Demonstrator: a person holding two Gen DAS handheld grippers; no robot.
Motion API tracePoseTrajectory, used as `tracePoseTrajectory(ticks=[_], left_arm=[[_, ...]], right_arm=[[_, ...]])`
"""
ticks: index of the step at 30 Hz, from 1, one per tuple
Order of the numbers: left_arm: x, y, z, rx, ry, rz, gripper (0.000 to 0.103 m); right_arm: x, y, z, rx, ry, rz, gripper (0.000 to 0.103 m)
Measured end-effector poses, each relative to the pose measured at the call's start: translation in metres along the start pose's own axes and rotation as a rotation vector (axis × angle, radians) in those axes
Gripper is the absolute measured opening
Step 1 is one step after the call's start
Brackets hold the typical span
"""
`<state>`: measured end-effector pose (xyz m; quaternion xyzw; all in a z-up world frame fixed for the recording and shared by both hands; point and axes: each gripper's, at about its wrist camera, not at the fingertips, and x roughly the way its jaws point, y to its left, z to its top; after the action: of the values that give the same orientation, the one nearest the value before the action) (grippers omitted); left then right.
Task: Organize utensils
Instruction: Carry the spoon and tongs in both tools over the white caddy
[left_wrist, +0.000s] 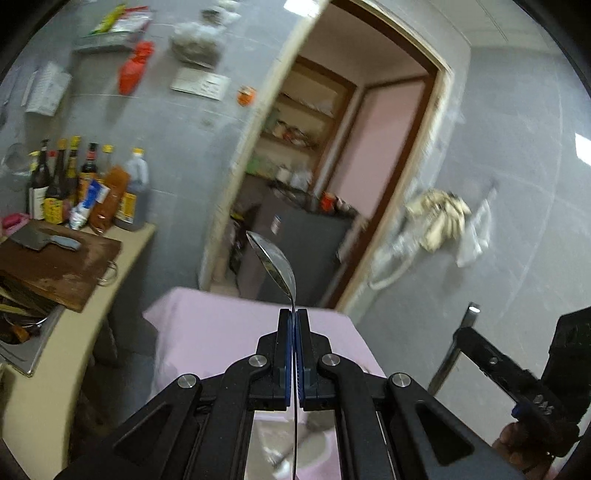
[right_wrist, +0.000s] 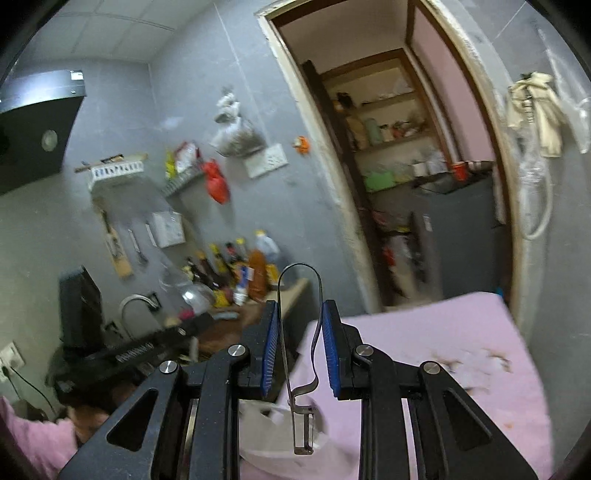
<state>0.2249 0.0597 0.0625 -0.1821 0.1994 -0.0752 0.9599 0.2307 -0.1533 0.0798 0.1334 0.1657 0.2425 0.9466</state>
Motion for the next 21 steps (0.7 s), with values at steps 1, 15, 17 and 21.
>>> tracePoseTrajectory(ticks=[1,15,17,21], left_arm=[[0.001,0.009,0.002,-0.018,-0.013,0.004,0.002],[0.014,0.085,-0.027,-0.141,-0.052,0.059,0.002],[0.017,0.085,-0.031,-0.127,-0.055,0.066,0.002],[0.020,0.079,-0.041,-0.074,-0.056,0.082,0.002]], right_arm=[[0.004,0.005,-0.002,-0.001,-0.002,0.008,0.021],[0.060,0.028,-0.061,-0.002,0.109,-0.016,0.021],[0.061,0.025,-0.066,0.003,0.112,-0.030,0.021],[0.064,0.025,-0.075,-0.014,0.125,-0.057,0.021]])
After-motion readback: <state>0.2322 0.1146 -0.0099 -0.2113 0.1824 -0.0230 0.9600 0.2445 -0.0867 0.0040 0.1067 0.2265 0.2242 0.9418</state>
